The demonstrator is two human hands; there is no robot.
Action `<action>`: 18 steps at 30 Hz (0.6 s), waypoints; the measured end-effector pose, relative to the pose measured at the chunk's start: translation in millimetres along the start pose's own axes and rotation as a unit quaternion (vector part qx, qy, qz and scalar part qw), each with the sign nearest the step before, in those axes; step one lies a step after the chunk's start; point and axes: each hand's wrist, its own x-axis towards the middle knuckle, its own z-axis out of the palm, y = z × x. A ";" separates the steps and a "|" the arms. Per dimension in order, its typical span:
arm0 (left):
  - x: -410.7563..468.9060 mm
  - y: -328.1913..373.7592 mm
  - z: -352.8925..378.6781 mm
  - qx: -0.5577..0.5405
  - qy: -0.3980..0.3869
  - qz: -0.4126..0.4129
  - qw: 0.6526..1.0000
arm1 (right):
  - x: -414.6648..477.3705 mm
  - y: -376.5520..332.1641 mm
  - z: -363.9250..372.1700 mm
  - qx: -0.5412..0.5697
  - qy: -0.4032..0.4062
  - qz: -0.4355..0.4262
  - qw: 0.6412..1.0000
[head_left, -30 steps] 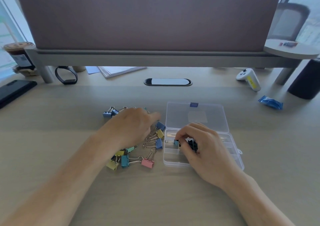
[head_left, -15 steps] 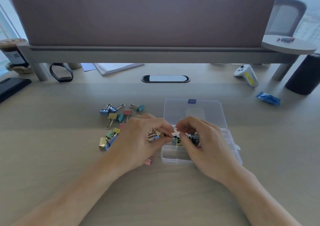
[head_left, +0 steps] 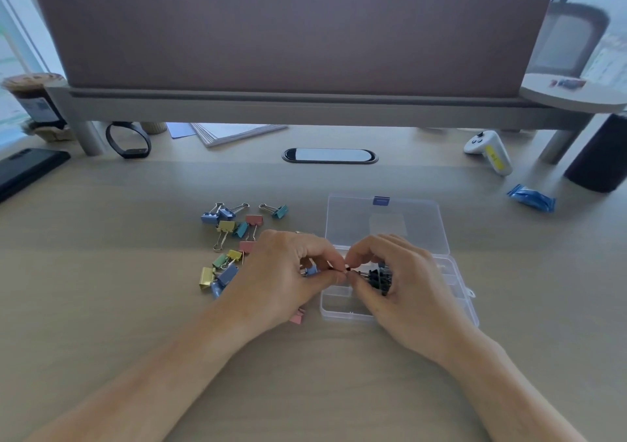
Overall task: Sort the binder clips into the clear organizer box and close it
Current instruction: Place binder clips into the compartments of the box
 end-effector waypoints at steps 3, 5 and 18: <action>4.7 -4.5 -3.7 0.047 -0.018 0.029 0.998 | 1.2 0.9 0.5 -0.009 0.006 -0.007 1.000; 6.3 -2.8 -7.2 0.079 -0.025 0.026 0.996 | 1.5 1.0 0.9 -0.009 0.004 -0.006 1.000; 32.0 19.6 -14.8 0.141 -0.119 -0.073 0.980 | 1.1 0.4 1.3 -0.010 -0.020 0.024 0.999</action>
